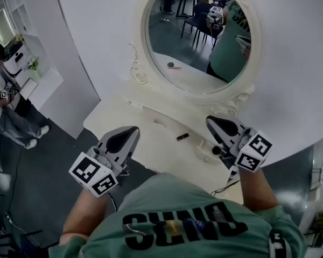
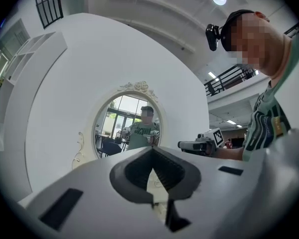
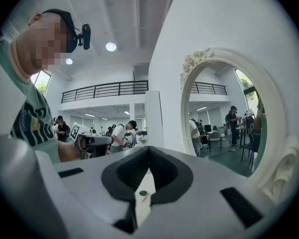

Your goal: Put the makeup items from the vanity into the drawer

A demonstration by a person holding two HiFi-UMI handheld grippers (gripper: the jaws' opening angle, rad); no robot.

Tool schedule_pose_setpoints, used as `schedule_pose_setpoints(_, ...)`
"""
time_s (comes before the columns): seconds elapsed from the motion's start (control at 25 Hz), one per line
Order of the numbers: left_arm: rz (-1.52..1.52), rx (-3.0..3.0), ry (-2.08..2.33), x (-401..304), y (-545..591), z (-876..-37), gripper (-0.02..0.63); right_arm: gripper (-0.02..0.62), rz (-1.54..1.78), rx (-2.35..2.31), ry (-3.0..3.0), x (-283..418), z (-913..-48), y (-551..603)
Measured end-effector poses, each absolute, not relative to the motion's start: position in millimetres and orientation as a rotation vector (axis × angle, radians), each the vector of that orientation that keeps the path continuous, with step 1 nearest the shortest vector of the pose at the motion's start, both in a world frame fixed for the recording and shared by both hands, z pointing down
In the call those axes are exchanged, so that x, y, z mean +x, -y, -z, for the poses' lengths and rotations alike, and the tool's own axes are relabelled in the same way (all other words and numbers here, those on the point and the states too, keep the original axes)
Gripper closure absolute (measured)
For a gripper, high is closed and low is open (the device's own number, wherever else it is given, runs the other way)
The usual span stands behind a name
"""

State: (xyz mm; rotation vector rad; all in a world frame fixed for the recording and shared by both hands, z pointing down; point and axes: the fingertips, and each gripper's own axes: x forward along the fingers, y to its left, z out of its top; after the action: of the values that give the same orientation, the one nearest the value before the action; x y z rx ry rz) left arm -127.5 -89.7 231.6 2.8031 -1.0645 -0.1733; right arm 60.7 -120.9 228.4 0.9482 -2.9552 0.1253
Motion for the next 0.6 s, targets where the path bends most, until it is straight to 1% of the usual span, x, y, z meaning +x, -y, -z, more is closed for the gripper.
schedule_pose_setpoints(0.12,0.182,2.78,1.077,-133,89,-237,0.598,0.584,-0.195,0.922,2.962,52,-239,126)
schedule_pose_setpoints(0.6,0.194,2.774,1.066,-131,88,-240,0.598,0.584,-0.165,0.861,2.96,42,-242,122)
